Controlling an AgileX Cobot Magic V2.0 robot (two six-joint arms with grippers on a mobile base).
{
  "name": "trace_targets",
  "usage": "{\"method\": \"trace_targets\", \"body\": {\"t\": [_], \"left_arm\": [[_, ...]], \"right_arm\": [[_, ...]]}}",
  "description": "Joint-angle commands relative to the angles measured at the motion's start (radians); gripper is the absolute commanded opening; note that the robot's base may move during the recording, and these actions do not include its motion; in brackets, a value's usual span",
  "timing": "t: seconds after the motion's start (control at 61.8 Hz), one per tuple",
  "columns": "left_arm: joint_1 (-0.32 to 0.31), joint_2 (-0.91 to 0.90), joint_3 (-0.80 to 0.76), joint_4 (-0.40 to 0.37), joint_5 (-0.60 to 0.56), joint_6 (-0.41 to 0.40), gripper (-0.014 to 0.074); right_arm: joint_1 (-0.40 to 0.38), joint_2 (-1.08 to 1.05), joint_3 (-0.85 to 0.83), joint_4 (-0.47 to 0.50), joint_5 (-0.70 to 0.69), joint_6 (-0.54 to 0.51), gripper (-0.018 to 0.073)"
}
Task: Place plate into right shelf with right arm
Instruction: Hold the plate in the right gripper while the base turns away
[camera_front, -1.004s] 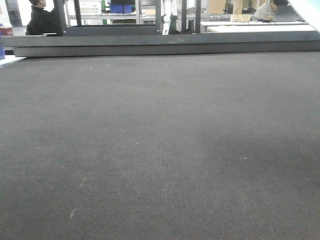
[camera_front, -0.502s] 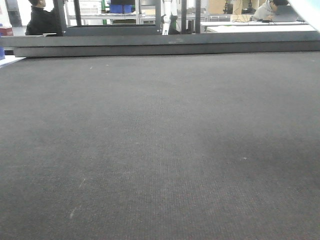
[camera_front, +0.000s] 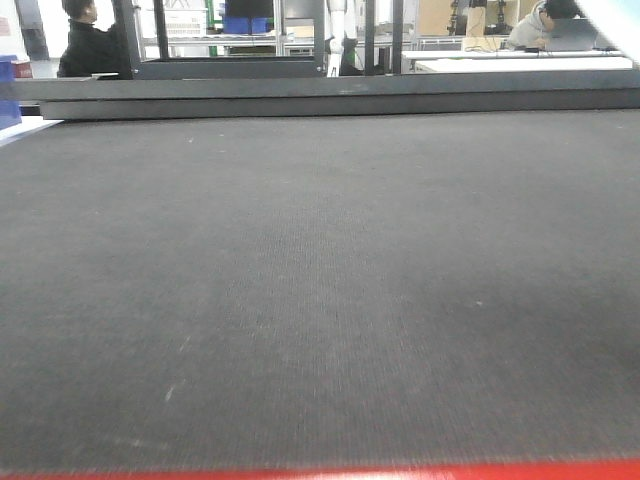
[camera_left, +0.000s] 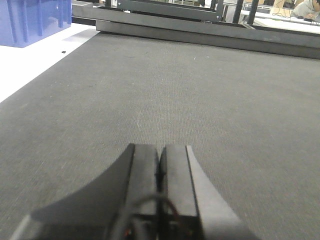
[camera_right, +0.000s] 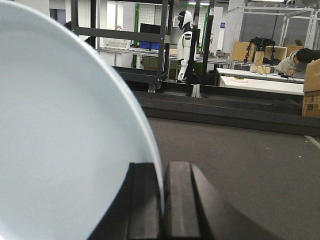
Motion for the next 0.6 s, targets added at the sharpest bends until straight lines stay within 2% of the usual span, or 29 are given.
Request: {"method": "trace_targets", "body": {"t": [0.0, 0.583], "left_arm": [[-0.002, -0.010, 0.010, -0.008, -0.090, -0.007, -0.0128], [-0.002, -0.010, 0.010, -0.008, -0.090, -0.007, -0.0128]], "right_arm": [[-0.008, 0.008, -0.024, 0.008, -0.090, -0.002, 0.0055], [-0.008, 0.008, -0.024, 0.008, -0.090, -0.002, 0.0055]]}}
